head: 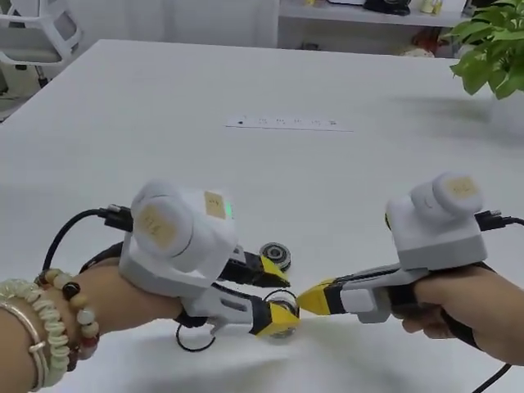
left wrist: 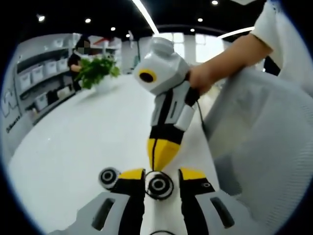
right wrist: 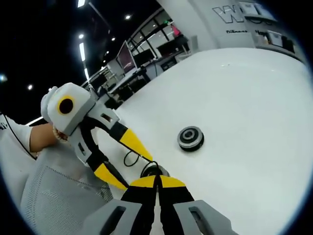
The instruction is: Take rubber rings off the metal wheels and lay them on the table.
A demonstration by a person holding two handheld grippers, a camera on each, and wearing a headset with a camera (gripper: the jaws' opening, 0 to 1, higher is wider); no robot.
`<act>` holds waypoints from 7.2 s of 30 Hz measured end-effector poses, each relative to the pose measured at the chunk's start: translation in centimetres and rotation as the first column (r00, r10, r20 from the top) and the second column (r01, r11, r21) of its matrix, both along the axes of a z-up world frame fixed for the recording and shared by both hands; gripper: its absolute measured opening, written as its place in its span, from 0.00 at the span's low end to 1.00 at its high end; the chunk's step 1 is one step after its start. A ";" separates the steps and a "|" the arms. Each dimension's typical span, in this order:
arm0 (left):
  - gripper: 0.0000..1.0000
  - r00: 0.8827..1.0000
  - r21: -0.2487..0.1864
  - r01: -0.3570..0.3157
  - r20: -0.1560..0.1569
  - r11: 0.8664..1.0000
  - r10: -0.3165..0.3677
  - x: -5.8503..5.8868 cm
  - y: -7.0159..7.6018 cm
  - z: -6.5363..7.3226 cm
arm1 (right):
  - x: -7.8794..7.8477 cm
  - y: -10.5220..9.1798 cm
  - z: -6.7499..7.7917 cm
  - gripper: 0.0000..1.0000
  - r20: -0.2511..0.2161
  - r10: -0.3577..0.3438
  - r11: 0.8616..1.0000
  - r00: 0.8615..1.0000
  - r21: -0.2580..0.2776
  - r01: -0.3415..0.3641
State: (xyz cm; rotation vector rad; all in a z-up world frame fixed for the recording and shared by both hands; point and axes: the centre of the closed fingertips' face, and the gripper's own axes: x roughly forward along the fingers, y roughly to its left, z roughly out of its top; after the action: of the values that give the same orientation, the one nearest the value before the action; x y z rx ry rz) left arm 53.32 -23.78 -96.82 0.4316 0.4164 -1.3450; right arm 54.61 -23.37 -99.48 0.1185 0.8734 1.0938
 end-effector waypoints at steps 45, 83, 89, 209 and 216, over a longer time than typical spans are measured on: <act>0.74 0.943 -0.112 -0.321 0.048 0.940 0.328 -2.3 13.7 8.6 | 0.6 0.2 4.4 0.00 0.033 -0.050 0.991 0.998 0.124 0.045; 1.00 0.895 -0.119 -0.443 -0.120 0.888 0.430 -4.9 15.4 3.8 | -0.5 4.4 8.8 0.00 0.097 0.080 0.981 0.992 0.169 -0.096; 1.00 0.892 -0.129 -0.450 -0.120 0.884 0.437 -5.0 15.4 4.1 | -1.3 6.4 9.1 0.00 0.150 0.163 0.972 0.975 0.142 -0.185; 0.78 0.958 -0.196 -0.221 0.139 0.955 0.250 5.4 7.2 12.1 | 6.9 -0.9 1.9 0.25 0.352 0.050 0.996 0.935 -0.083 -0.022; 0.74 0.966 -0.189 -0.168 0.163 0.968 0.199 7.2 3.5 11.0 | 6.7 -1.1 1.9 0.24 0.356 0.064 0.995 0.932 -0.089 -0.035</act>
State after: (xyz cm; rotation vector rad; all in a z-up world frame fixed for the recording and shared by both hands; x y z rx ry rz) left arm 60.48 -20.24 -85.86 0.3571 0.1808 -1.1393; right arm 61.34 -24.48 -97.57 -0.1694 0.5922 1.0821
